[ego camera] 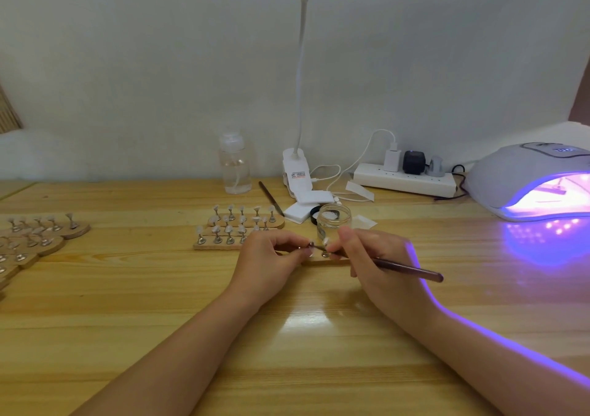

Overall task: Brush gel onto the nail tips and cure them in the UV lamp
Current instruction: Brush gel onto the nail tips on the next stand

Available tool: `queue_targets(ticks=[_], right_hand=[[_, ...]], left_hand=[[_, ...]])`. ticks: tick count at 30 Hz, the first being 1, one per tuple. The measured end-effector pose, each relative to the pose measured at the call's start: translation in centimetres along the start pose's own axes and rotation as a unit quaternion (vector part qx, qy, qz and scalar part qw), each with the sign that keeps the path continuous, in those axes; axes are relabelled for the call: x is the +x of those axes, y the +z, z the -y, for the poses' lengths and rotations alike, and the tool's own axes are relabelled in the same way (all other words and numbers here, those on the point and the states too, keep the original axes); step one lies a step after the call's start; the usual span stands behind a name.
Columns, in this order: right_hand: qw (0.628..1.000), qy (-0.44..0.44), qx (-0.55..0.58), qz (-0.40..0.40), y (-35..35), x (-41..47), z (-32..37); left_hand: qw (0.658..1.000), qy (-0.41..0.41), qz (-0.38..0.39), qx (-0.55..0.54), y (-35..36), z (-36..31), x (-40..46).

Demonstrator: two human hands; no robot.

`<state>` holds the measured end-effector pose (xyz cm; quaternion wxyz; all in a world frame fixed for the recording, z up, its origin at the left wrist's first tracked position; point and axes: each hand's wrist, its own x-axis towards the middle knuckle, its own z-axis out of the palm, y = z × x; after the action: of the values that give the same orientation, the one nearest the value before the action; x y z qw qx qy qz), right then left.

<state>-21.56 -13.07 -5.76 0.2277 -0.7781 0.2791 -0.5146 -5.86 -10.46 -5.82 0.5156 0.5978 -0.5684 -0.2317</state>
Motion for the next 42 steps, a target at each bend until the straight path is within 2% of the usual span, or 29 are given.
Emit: queue_targets(ticks=[2,6,11,15,19,23,33,37,42], right_hand=[[0.999,0.025,0.029,-0.004,0.02,-0.11,-0.04],[1.000,-0.008,-0.001,-0.018,-0.02,0.07,0.14],[0.999,0.015,0.032,-0.025,0.00,0.01,-0.05],[0.999,-0.021,-0.026,-0.021,-0.01,0.22,-0.13],[0.998,0.037,0.038,-0.021,0.08,-0.14,-0.13],[0.997,0.031,0.060,-0.037,0.02,-0.07,0.09],[1.000,0.000,-0.011,-0.006,-0.02,0.12,0.07],[0.999,0.019,0.044,-0.009,0.08,-0.08,0.15],[1.000,-0.008,0.003,-0.004,0.04,0.14,0.18]], left_hand=[[1.000,0.004,0.000,-0.003,-0.03,-0.03,-0.02],[1.000,0.004,-0.001,-0.005,-0.04,0.00,-0.01],[1.000,0.003,-0.002,-0.008,-0.06,-0.10,-0.03],[1.000,0.001,-0.002,-0.009,-0.05,-0.12,-0.02],[1.000,0.003,-0.003,-0.009,-0.04,-0.13,-0.09],[1.000,0.000,-0.017,-0.008,-0.03,0.09,-0.01],[1.000,0.007,-0.013,-0.028,0.05,0.19,0.03],[1.000,0.009,-0.017,-0.017,0.05,0.28,0.09],[1.000,0.005,-0.013,-0.015,0.04,0.27,0.08]])
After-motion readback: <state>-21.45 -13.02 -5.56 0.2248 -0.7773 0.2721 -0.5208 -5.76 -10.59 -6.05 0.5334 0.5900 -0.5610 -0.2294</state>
